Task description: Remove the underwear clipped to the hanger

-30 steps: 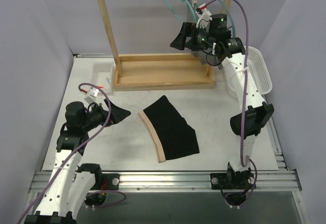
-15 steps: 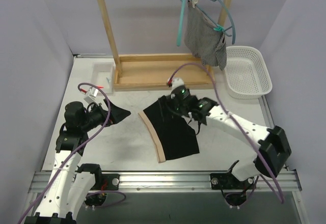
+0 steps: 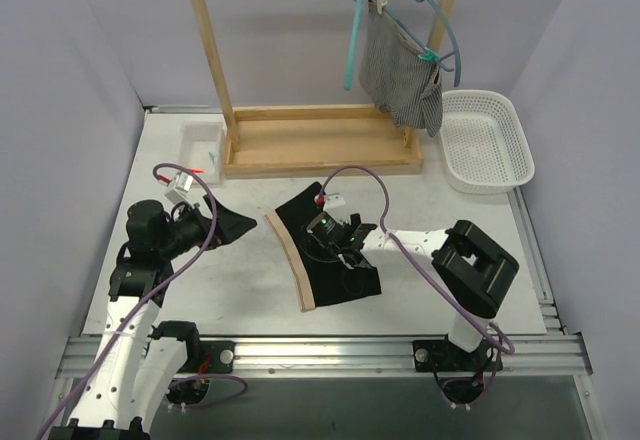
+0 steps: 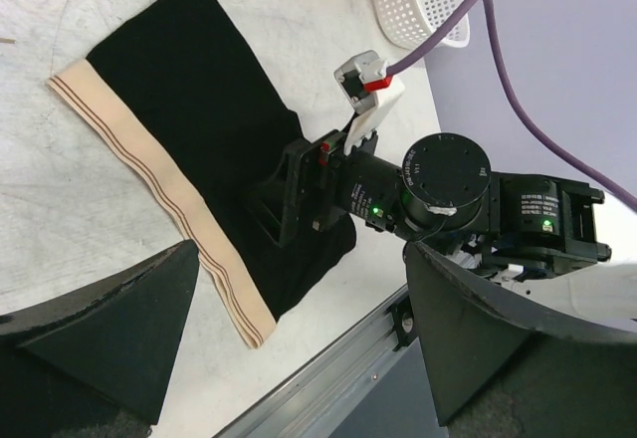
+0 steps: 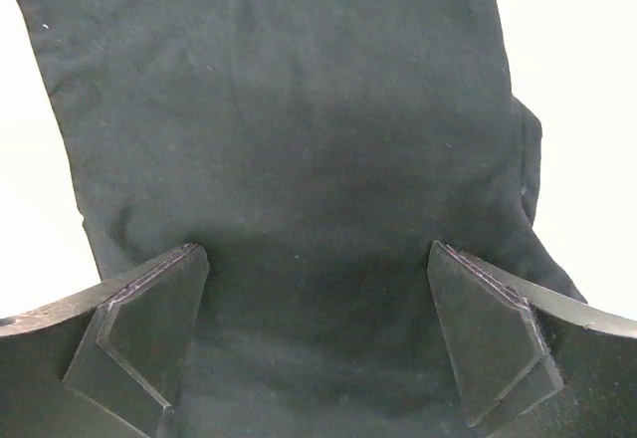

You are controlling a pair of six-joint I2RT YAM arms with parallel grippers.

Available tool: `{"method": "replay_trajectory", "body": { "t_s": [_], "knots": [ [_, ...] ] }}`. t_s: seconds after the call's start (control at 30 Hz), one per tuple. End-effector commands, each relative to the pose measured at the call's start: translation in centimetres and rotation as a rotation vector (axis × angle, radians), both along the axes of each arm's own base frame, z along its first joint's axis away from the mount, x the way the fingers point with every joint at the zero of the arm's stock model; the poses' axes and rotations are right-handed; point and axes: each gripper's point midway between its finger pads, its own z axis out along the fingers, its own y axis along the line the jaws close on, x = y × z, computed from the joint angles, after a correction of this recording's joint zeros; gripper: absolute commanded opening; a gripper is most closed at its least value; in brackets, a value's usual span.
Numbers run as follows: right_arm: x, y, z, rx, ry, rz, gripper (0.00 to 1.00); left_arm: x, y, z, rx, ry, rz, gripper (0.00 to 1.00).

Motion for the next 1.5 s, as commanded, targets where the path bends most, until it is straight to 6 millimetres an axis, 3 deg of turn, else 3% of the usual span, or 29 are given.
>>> {"method": "replay_trajectory", "body": {
  "t_s": [0.0,0.07,0.13,0.17,0.23,0.27,0.3,0.37,0.47,0.5,0.57,0.6,0.63,0.7,0.77,0.8,0.87,0.9,0.93,1.0,1.03,1.07,1.13,1.17,1.2,1.33,1.47],
  "knots": [
    [0.9,0.6,-1.4,-0.002,-0.012,-0.033,0.99,-0.3,0.0,0.4,0.004,-0.021,-0.01,0.94],
    [0.8,0.7,-2.3,0.01,0.005,-0.039,0.95,-0.4,-0.1,0.2,0.004,-0.014,-0.015,0.94],
    [0.7,-0.2,-4.3,0.008,0.054,-0.062,0.82,-0.4,0.0,0.1,0.006,-0.013,-0.016,0.94],
    [1.0,-0.3,-4.8,0.03,0.062,-0.07,0.64,-0.5,0.0,0.1,0.008,-0.015,-0.017,0.94],
    [1.2,-1.3,-5.9,0.058,0.099,-0.12,0.41,-0.6,0.0,-0.1,0.009,-0.008,-0.017,0.94],
    [0.9,-2.4,-6.7,0.058,0.113,-0.151,0.14,-0.7,0.0,-0.2,0.01,-0.009,-0.017,0.94],
    [1.1,-3.0,-6.5,0.071,0.111,-0.178,0.01,-0.6,0.0,-0.2,0.011,-0.008,-0.018,0.94],
    [1.3,-5.4,-6.6,0.083,0.109,-0.27,0.0,-0.7,0.0,-0.4,0.01,-0.002,-0.019,0.94],
    [2.3,-7.9,-4.0,0.117,0.038,-0.385,0.0,-0.7,-0.1,-0.4,0.008,-0.002,-0.022,0.94],
    [2.9,-8.0,-1.6,0.164,-0.015,-0.411,0.0,-0.6,-0.1,-0.4,0.008,-0.002,-0.023,0.94],
    [3.3,-10.3,0.8,0.157,-0.088,-0.511,0.0,-0.6,-0.1,-0.3,0.003,-0.002,-0.025,0.94],
    [3.8,-11.0,3.5,0.202,-0.15,-0.546,0.0,-0.6,-0.1,-0.3,0.003,-0.001,-0.024,0.94],
    [4.0,-12.0,4.7,0.207,-0.183,-0.585,0.0,-0.6,-0.2,-0.3,0.0,-0.002,-0.025,0.94],
    [4.3,-15.8,7.7,0.214,-0.261,-0.701,0.0,-0.5,-0.2,-0.2,-0.002,-0.001,-0.028,0.94],
    [4.3,-18.4,8.9,0.22,-0.284,-0.762,0.0,-0.3,-0.2,-0.4,-0.001,0.008,-0.029,0.94],
    [4.9,-21.5,10.3,0.223,-0.323,-0.828,0.0,-0.2,-0.3,-0.3,-0.002,0.005,-0.031,0.94],
    [5.7,-24.2,12.3,0.245,-0.357,-0.883,0.0,0.0,-0.4,-0.3,-0.006,0.006,-0.036,0.94],
    [6.1,-26.9,13.4,0.241,-0.375,-0.921,0.0,0.1,-0.4,-0.3,-0.006,0.007,-0.039,0.94],
    [7.2,-28.2,15.9,0.266,-0.422,-0.946,0.0,0.2,-0.6,-0.3,-0.008,0.007,-0.048,0.94],
    [8.3,-30.7,17.9,0.274,-0.454,-0.981,0.0,0.4,-0.7,-0.3,-0.012,0.01,-0.056,0.94],
    [8.9,-33.3,19.3,0.278,-0.478,-1.018,0.0,0.7,-0.8,-0.1,-0.015,-0.004,-0.063,0.94],
    [10.3,-34.0,22.4,0.316,-0.536,-1.009,0.0,0.8,-1.0,-0.2,-0.024,0.007,-0.073,0.94],
    [12.3,-35.7,24.1,0.335,-0.554,-1.008,0.0,1.3,-1.1,0.2,-0.027,-0.006,-0.077,0.94],
    [13.4,-37.4,27.6,0.357,-0.631,-1.023,0.0,1.5,-1.1,0.2,-0.027,-0.004,-0.075,0.94],
    [14.7,-38.1,27.3,0.359,-0.618,-1.025,0.0,1.8,-1.1,0.2,-0.027,-0.006,-0.072,0.94],
    [20.0,-39.8,30.9,0.442,-0.683,-0.965,0.0,3.2,-1.2,0.7,-0.034,-0.032,-0.066,0.94],
    [25.2,-40.1,30.4,0.496,-0.647,-0.889,0.0,4.7,-1.5,0.6,-0.046,-0.026,-0.066,0.94]
  ]
}}
